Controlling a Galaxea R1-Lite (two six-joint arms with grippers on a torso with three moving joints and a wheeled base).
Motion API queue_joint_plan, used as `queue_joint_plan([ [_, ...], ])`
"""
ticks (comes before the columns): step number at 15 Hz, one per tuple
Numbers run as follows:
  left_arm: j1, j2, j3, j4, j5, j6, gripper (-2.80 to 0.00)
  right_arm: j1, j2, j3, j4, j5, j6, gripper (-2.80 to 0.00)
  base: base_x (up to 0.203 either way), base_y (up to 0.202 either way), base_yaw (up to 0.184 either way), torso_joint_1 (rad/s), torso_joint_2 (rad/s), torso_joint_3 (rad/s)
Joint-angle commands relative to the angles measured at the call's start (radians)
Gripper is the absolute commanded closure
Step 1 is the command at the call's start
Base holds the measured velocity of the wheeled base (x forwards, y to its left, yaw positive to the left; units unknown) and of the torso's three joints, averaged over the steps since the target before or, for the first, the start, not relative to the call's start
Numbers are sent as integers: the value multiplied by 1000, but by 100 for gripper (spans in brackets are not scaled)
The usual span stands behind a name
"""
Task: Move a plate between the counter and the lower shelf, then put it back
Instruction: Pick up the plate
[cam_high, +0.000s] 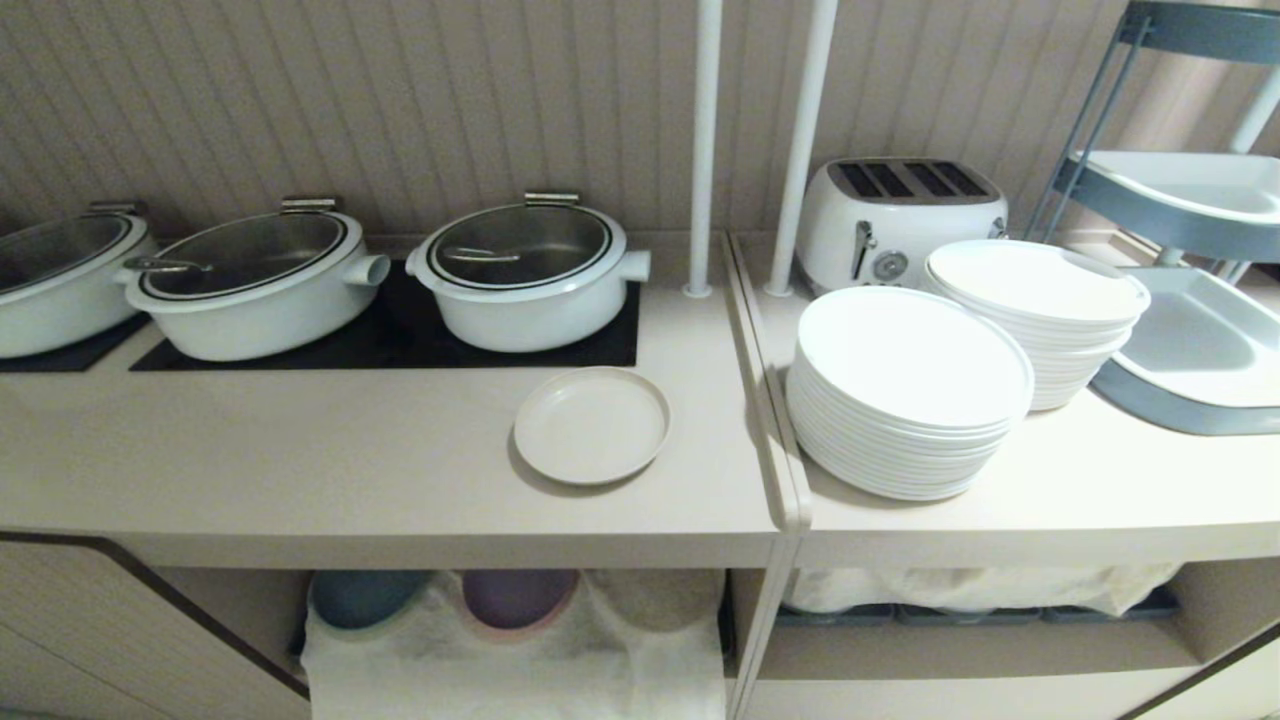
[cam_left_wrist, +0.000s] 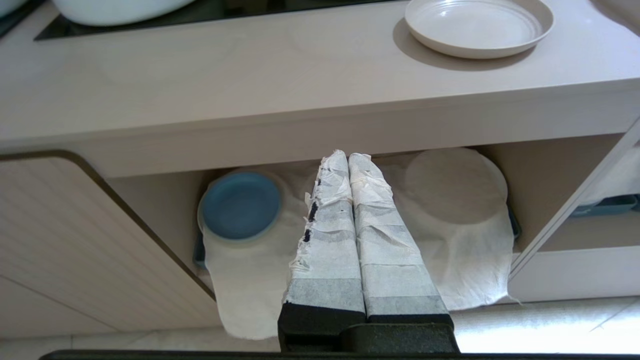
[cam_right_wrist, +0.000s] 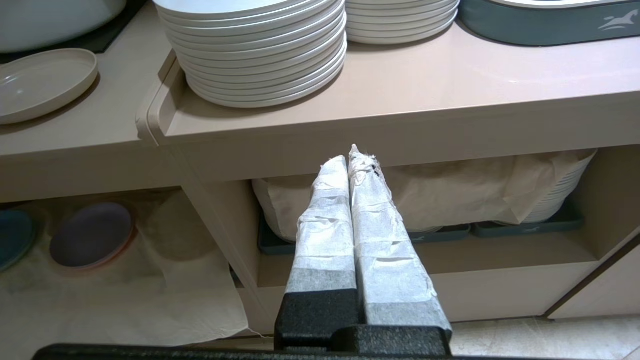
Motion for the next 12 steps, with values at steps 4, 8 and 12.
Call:
queue_joint_plan([
  [4,0,24,-133,146,-33,15,0,0,0,0,0,0,0,0,0,0,0,0,0,0],
  [8,0,145,-266,300,-56,15,0,0,0,0,0,0,0,0,0,0,0,0,0,0],
  [12,-1,369,-370,357,-56,15,0,0,0,0,0,0,0,0,0,0,0,0,0,0],
])
